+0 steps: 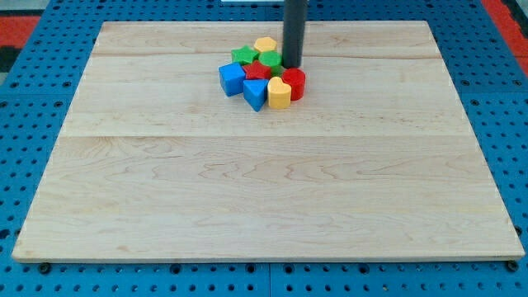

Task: Place the yellow hexagon above the green star

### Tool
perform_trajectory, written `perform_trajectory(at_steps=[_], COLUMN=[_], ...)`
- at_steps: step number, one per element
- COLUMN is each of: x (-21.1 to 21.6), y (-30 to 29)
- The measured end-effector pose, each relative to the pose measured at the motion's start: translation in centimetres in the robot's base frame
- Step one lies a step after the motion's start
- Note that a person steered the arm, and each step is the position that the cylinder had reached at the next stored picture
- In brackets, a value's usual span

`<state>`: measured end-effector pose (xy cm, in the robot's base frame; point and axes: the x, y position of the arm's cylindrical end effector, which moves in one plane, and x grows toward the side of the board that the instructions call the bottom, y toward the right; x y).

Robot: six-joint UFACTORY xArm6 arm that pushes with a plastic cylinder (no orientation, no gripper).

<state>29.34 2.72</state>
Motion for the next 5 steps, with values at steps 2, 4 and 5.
perform_trajectory(at_steps=[2,4,5], x=[-4.7,-3.9,-4.5], y=[3.0,0.2,-5.2])
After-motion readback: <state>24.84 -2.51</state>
